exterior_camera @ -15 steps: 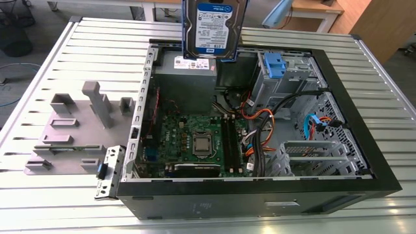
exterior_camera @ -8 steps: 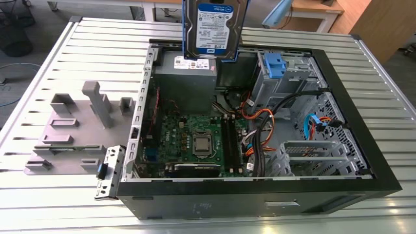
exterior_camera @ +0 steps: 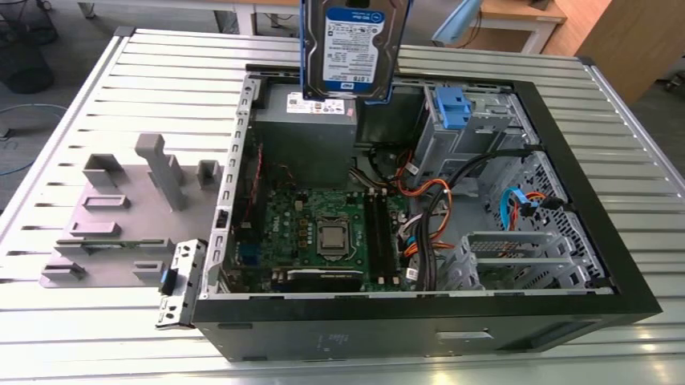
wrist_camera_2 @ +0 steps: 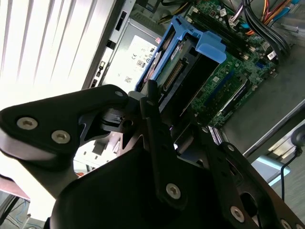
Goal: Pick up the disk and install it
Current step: 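Pick up the disk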
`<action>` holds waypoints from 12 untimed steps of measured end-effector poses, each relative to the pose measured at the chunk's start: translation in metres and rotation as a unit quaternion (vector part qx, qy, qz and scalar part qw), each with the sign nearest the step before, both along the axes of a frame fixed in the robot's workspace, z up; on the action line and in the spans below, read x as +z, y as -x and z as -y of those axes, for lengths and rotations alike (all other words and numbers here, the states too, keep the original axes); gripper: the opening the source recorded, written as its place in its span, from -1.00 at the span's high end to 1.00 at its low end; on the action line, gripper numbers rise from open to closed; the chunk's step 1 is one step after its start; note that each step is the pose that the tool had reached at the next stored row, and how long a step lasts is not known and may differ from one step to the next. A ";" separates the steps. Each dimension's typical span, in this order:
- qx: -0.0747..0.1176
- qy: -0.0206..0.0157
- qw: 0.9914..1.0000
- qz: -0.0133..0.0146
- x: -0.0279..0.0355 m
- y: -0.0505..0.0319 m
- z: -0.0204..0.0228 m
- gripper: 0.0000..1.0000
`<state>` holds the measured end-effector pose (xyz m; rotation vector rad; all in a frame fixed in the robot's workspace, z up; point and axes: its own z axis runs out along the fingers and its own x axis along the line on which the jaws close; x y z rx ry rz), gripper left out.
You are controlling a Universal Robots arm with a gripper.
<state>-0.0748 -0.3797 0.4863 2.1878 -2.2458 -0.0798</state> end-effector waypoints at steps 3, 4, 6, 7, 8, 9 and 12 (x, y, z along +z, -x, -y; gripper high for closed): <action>0.000 0.000 1.000 0.000 0.0000 0.0000 0.0018 0.30; 0.000 0.001 1.000 0.000 0.0000 0.0000 0.0024 0.30; 0.000 0.001 1.000 0.000 0.0000 0.0000 0.0036 0.30; 0.000 0.001 1.000 0.000 0.0000 0.0000 0.0042 0.30; 0.000 0.002 1.000 0.000 0.0000 0.0000 0.0048 0.30; 0.000 0.002 1.000 0.000 0.0000 0.0000 0.0055 0.30; 0.000 0.003 1.000 0.000 0.0000 0.0000 0.0074 0.30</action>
